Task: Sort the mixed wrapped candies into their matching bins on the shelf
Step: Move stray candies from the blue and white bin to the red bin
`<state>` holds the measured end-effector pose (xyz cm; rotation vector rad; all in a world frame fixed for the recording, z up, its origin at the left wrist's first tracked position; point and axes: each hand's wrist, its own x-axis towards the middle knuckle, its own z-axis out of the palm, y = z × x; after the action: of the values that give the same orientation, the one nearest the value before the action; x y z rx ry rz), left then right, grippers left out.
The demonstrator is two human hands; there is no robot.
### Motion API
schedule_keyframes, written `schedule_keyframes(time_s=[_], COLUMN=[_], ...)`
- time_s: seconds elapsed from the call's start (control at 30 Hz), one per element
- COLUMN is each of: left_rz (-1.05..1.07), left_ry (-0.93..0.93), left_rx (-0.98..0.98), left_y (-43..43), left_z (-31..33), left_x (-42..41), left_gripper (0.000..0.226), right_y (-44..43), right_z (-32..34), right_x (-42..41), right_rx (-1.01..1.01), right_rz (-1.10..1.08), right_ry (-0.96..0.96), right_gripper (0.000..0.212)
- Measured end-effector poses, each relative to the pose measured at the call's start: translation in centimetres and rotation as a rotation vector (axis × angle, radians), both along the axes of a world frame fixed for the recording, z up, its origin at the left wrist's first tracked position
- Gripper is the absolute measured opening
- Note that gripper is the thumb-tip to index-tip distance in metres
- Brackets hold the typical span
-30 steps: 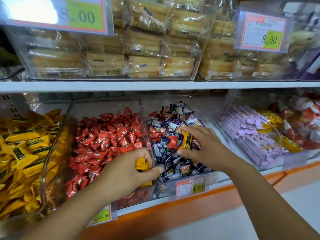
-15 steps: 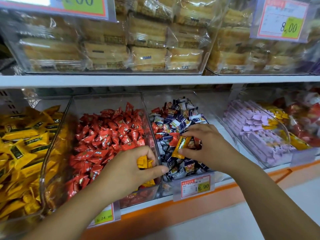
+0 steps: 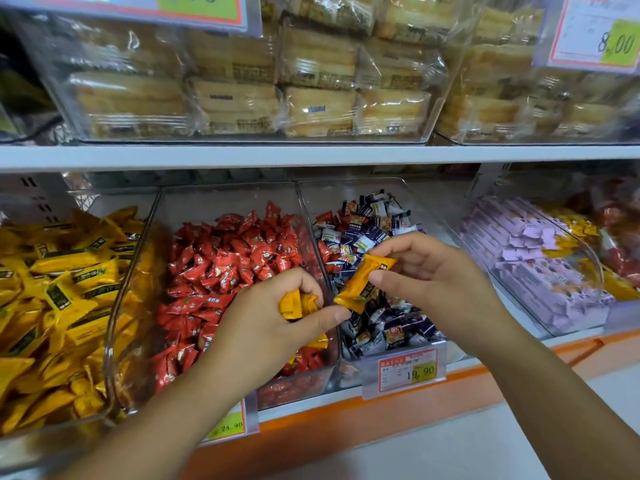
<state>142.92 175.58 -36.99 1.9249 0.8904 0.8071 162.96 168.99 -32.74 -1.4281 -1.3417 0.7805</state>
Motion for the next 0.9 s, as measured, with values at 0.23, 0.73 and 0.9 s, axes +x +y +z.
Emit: schedule_keyframes(time_s=[0.23, 0.73, 0.9], left_rz=[-0.012, 0.024, 0.004], left_ry=[0.044, 0.12, 0.114], left_rx=[0.101, 0.107, 0.103], left_y=[-0.1, -0.1, -0.3], left_z=[-0.2, -0.2, 0.2], left_x=[-0.1, 0.1, -0.1], left_gripper=[0.041, 0.041, 0.03], right_y=[0.1, 2.0, 1.8], right_z=[-0.8, -2.6, -1.2], right_x=[-2.1, 4.1, 4.9], right_rx=[-0.033, -0.29, -0.195], right_rz=[0.139, -0.263, -0.36], right_ry=[0.042, -0.828, -0.615], right_gripper=[0.021, 0.041, 0.009])
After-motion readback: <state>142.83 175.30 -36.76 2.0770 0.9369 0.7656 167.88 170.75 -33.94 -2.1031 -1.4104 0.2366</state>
